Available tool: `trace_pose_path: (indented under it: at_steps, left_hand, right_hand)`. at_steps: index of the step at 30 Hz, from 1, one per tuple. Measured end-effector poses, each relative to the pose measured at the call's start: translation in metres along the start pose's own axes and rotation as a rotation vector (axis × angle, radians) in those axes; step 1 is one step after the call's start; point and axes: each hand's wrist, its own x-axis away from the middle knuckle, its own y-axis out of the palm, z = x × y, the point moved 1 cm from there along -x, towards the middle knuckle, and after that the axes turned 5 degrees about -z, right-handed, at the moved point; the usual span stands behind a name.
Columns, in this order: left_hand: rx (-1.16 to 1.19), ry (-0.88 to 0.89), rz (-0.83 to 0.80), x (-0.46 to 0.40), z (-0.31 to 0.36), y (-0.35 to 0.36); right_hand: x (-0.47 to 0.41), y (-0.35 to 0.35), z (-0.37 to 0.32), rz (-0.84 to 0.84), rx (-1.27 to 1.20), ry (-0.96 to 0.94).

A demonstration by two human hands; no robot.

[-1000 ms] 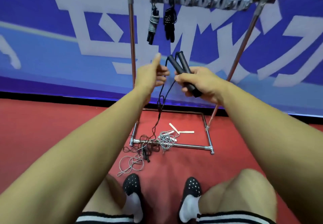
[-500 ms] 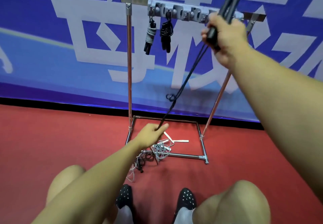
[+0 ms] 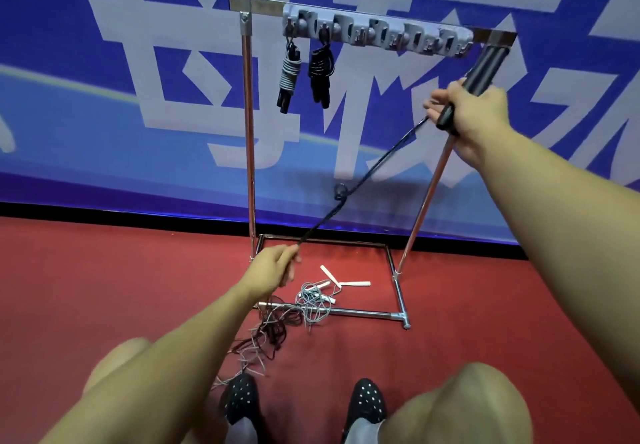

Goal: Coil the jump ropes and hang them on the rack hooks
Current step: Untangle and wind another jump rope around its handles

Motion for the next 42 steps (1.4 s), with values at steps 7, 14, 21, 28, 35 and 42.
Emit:
trace_pose_path:
  at_steps: [7,14,21,28,35,42]
  left_hand:
    - [-0.108,-0.243,-0.046,0.018,-0.085,0.002]
    - [-0.049,-0.315,-0.080,-0.005,-0.059,0.026]
    - [0.378,-0.047,0.155,-0.041,0.050,0.009]
    - [0.550,0.298,0.248,-0.061,0.188,-0.031]
    - [0.594,0.534,0.324,-0.055,0.249,-0.062]
    - [0.745,0.574,0.258,-0.049,0.275,-0.063]
  right_hand:
    - [-0.012,-0.042,0.012,-0.020,0.319,0.014]
    - [0.009,-0.011,0.037,-0.272,0.081,0.326]
    - [0.018,0.008,0.049,-0.320,0.122,0.379]
    - [0.029,0.018,0.079,-0.352,0.110,0.364]
    - [0.034,0.017,0.074,-0.317,-0.048,0.353]
    - [0.063,0.038,0.077,-0.576,-0.247,0.471]
